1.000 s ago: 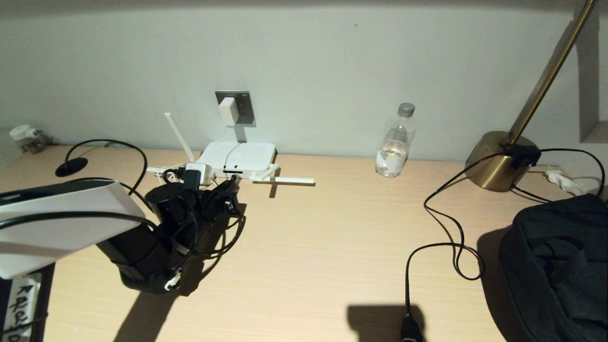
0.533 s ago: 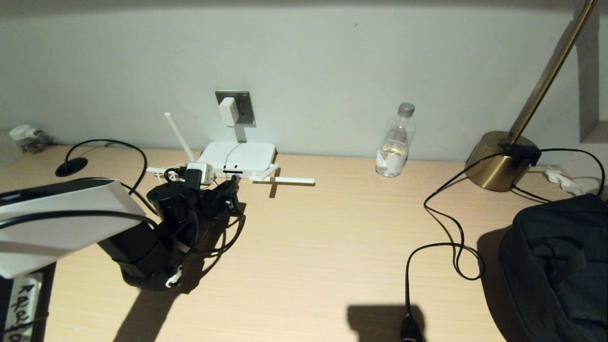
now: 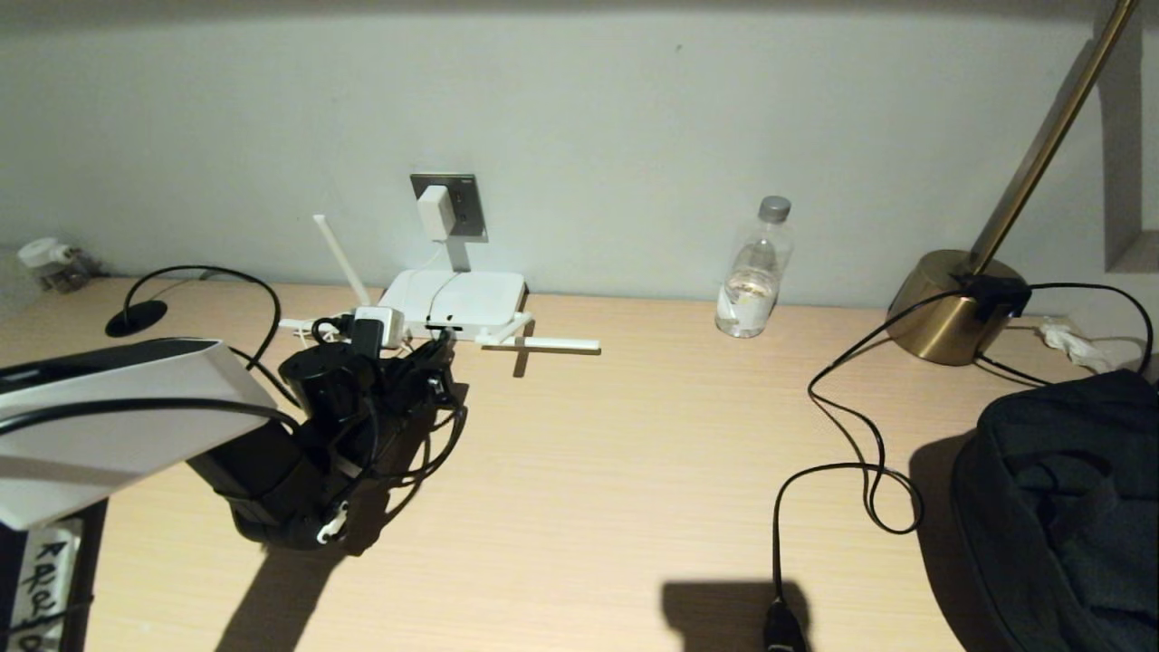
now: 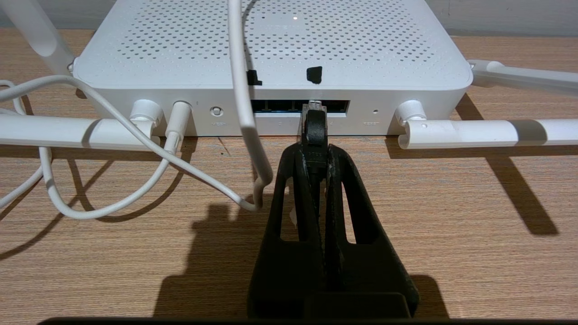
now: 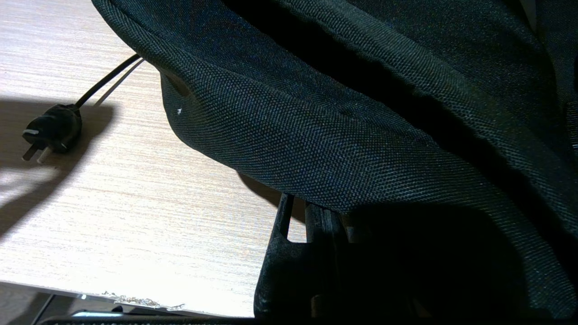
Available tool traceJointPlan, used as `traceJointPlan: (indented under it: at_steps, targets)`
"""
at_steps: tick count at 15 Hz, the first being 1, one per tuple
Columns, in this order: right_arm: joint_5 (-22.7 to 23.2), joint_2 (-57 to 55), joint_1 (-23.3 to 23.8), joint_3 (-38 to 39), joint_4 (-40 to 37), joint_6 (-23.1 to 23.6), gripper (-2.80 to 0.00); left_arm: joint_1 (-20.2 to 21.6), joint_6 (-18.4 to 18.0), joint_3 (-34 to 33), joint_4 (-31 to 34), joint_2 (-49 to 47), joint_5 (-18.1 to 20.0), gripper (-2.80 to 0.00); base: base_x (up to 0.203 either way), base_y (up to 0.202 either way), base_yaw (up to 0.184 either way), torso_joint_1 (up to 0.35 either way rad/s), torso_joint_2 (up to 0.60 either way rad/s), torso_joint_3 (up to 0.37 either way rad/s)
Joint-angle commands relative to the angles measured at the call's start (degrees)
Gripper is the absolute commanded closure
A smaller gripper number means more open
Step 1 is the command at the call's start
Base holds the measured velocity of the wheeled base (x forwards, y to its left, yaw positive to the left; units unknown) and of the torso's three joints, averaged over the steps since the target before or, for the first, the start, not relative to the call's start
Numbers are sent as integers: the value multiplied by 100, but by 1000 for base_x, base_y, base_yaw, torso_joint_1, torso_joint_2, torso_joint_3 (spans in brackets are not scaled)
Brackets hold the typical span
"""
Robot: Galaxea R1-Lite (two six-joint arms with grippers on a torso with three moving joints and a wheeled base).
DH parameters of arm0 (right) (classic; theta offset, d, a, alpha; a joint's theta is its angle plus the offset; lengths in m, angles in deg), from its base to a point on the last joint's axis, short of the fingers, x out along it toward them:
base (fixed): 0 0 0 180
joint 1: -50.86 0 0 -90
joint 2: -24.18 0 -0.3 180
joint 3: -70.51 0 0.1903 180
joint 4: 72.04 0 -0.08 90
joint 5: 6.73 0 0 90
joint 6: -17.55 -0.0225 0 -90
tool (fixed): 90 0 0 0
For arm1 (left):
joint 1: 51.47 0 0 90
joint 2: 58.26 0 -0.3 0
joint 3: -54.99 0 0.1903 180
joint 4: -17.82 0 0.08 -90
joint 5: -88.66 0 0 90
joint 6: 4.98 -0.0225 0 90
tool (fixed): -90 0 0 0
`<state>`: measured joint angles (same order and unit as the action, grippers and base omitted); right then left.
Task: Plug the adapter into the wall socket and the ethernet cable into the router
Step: Plug cable into router interface
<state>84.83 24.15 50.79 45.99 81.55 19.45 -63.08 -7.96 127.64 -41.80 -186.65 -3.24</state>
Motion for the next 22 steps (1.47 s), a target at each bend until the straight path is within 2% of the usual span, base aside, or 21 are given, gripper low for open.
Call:
traceJointPlan:
  at_steps: [1, 15, 22]
  targets:
    - [2, -6, -1, -2, -1, 3, 0, 27, -1, 2, -44, -19, -3, 0, 0, 0, 0, 0, 0, 0]
    - [2, -6, -6, -4, 3, 3, 0, 41, -1, 172, -36, -151, -3, 0, 0, 0, 0, 0, 0, 0]
    - [2, -6, -1, 0, -3, 3, 0, 36, -19, 449, 186, -186, 14, 0, 0, 0, 0, 0, 0, 0]
